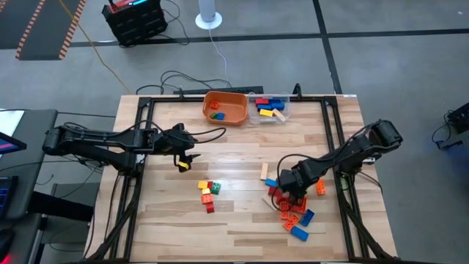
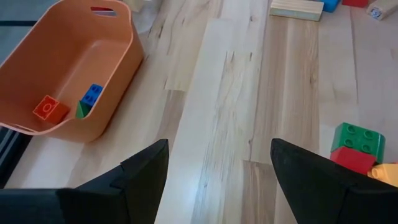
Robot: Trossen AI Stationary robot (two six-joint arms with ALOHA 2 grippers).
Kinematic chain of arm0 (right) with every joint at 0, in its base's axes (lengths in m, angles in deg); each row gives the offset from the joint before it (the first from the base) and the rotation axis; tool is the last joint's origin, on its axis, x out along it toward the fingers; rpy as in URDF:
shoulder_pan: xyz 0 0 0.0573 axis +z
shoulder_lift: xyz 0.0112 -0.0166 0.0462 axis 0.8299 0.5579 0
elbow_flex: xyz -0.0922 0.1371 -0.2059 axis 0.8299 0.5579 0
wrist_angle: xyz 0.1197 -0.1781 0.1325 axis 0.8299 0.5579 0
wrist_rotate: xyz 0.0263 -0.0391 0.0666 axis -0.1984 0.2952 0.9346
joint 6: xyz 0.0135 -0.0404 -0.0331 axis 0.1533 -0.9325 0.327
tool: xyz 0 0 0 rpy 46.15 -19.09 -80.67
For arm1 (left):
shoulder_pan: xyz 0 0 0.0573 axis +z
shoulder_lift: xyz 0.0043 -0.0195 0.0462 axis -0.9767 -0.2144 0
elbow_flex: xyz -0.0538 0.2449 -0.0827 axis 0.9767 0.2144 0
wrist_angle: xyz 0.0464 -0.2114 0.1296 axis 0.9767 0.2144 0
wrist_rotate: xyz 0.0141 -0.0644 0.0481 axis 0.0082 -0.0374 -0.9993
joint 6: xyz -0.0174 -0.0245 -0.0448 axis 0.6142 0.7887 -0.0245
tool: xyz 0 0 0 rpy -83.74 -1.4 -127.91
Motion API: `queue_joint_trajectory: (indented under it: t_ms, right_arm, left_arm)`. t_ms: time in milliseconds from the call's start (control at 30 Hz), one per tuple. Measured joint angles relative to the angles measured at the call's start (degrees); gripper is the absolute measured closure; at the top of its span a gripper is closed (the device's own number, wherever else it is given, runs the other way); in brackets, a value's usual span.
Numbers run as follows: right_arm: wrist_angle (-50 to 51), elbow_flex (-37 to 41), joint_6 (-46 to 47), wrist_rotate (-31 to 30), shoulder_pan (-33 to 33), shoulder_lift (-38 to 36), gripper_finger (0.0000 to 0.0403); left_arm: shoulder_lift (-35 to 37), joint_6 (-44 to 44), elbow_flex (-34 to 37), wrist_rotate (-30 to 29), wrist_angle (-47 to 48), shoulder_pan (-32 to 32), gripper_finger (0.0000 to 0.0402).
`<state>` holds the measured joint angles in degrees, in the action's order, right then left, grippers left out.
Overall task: Sort blocks by size
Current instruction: Put the red cylinder block into the transparent bin
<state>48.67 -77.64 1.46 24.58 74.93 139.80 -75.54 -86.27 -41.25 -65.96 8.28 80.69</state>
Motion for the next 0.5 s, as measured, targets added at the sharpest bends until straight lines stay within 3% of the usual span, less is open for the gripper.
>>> queue_joint_trajectory:
  t_ms: [300,500]
  right_arm:
    - [-2.4,0.7,-6.3,0.2,-3.7,-0.2,0.0249]
    - [-4.0,-1.4,-14.4,-2.1,-10.2,-2.1,0.0249]
  left_arm:
    - [0.0,0.0,0.0,-0.1,0.0,0.0,0.0127]
    - [0.0,-0.8,0.0,-0.2,0.1,0.0,0.0127]
